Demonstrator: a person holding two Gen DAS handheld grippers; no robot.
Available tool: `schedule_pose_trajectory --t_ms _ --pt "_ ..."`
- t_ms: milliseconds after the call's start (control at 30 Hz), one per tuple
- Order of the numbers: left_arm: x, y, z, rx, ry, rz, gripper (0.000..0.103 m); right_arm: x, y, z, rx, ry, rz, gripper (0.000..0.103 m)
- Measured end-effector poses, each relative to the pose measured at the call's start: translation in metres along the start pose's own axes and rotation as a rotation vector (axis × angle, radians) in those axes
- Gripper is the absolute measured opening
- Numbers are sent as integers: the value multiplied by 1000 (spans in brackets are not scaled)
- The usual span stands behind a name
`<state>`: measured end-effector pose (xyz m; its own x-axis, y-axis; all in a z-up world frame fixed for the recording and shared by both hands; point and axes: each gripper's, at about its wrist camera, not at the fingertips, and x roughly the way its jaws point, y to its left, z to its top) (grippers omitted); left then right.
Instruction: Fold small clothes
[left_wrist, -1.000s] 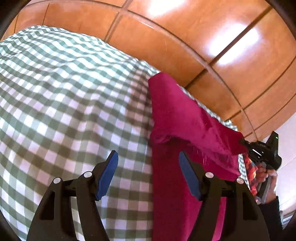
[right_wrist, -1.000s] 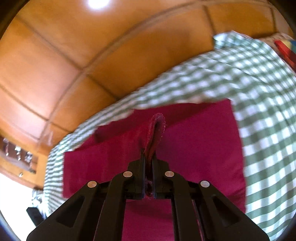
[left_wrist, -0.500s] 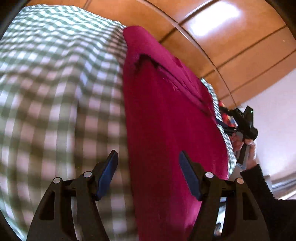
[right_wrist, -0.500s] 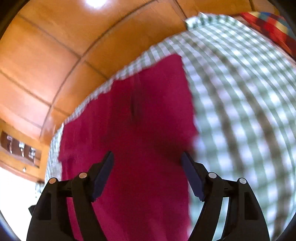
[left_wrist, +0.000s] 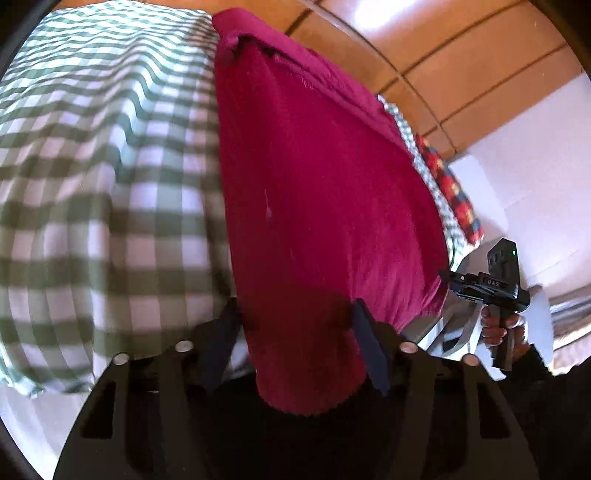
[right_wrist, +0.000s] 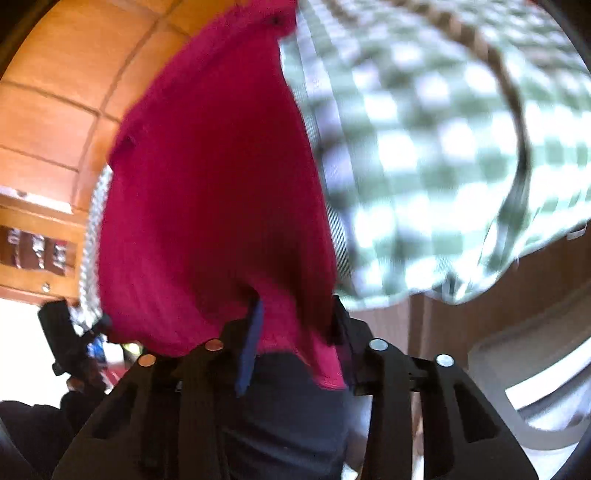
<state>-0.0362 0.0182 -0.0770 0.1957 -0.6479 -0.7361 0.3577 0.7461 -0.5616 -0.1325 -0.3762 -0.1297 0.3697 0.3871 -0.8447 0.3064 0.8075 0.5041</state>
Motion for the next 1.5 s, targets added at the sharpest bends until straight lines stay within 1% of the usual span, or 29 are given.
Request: schedule_pose_trajectory --t_ms 33,67,133,167,233,300,367,433,533,633,700,767,800,833,867,900,933,967,1000,1067,1133,1167,1233,1333,1367,1400,1433,1467,1500 --pt "3 -1 -2 10 13 8 41 6 1 -1 1 13 3 22" --pt "5 -1 -4 15 26 12 20 7 4 0 0 18 18 12" --pt "4 -1 -5 12 32 -3 11 1 18 1 -49 10 58 9" --pt "1 -2 -4 12 22 -27 11 -8 29 4 -84 -7 95 9" --pt "-13 -6 1 18 -10 -98 11 -30 45 12 -124 -62 169 9" --pt "-30 -8 9 -1 -60 -183 11 -58 60 27 -153 -155 241 9" --pt "-44 -10 19 -4 -108 -234 11 -77 67 43 -156 -232 285 9" --pt "-56 -13 34 3 -158 -277 11 -85 69 65 -141 -291 296 9" --pt "-60 -13 63 -13 -208 -344 11 -79 67 92 -112 -322 262 9" --pt "-48 -8 95 -52 -219 -357 11 -59 58 128 -44 -319 241 9" --pt "-36 -6 120 -76 -227 -341 11 -43 54 155 -7 -312 220 9" --pt "-22 0 142 -117 -230 -304 13 -32 48 167 14 -312 212 9" --pt "-18 1 150 -118 -232 -289 16 -29 45 173 23 -311 208 10" --pt "-11 3 159 -120 -236 -255 28 -24 42 183 43 -308 213 12" --pt "-5 7 167 -139 -231 -238 51 -22 39 182 49 -305 217 25" --pt "-2 11 173 -164 -229 -249 65 -21 38 184 49 -308 211 46" --pt "0 16 178 -186 -243 -244 81 -21 39 183 48 -314 209 59" --pt "-2 19 182 -204 -260 -231 82 -24 40 183 45 -321 225 77" --pt "-2 22 183 -205 -263 -230 82 -27 40 181 41 -328 234 79" --pt "-9 30 185 -210 -284 -229 85 -37 41 171 17 -337 229 79" --pt "-17 38 177 -186 -296 -169 85 -45 40 157 -12 -334 209 79" --pt "-16 42 173 -170 -293 -149 85 -48 37 147 -30 -331 168 79" --pt "-14 48 161 -139 -262 -127 85 -47 31 130 -61 -321 106 79" --pt "-5 48 129 -74 -198 -142 85 -36 25 111 -87 -288 25 79" --pt "-2 46 119 -53 -188 -136 85 -28 24 108 -90 -284 -3 75" --pt "1 44 113 -39 -184 -116 85 -22 22 108 -86 -280 -12 65" --pt "5 40 106 -17 -183 -79 85 -14 22 108 -80 -278 -17 62" --pt "9 36 102 1 -182 -47 85 -12 22 108 -79 -284 -23 56" --pt "14 33 100 19 -182 2 85 -8 23 110 -79 -292 -27 47"
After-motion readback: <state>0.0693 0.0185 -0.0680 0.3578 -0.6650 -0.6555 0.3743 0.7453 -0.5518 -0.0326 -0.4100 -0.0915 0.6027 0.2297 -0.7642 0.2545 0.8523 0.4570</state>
